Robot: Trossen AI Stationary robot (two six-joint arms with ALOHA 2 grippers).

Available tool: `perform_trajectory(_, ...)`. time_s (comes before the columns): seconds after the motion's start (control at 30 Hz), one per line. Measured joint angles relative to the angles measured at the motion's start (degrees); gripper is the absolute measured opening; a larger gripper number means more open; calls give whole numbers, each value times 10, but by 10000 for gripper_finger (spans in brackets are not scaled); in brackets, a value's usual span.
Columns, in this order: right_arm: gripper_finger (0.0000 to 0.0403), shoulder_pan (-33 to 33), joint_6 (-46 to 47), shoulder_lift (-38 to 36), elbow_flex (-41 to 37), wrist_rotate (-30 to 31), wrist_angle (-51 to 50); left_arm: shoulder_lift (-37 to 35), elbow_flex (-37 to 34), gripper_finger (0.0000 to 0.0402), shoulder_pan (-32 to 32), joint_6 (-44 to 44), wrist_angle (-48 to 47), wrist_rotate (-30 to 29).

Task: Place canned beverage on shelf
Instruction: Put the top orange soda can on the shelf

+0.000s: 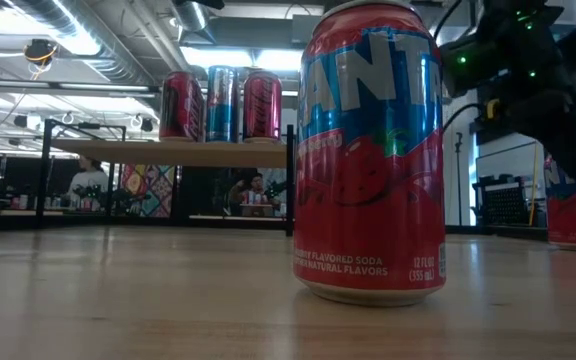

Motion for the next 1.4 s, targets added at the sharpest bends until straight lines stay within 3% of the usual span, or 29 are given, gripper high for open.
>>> perform_trajectory(0.27,255,1,-46,1,5,-7,4,0,0,334,-4,-5,0,0)
perform_trajectory(0.47,255,12,-150,0,73,-7,55,0,0,334,-41,-28,-1,2)
perform_trajectory(0.7,255,78,-259,17,156,-14,207,0,0,334,-114,-131,-17,-15)
perform_trajectory(0.83,255,114,-304,67,215,-13,239,-5,0,334,-154,-178,-63,-21)
perform_trajectory(1.07,255,170,-377,197,363,19,204,-16,-1,334,-220,-221,-91,-27)
perform_trajectory(1.17,255,181,-393,260,435,42,172,-46,-39,334,-241,-223,-60,-27)
perform_trajectory(1.4,255,182,-392,407,605,58,98,-183,-249,334,-282,-286,64,-22)
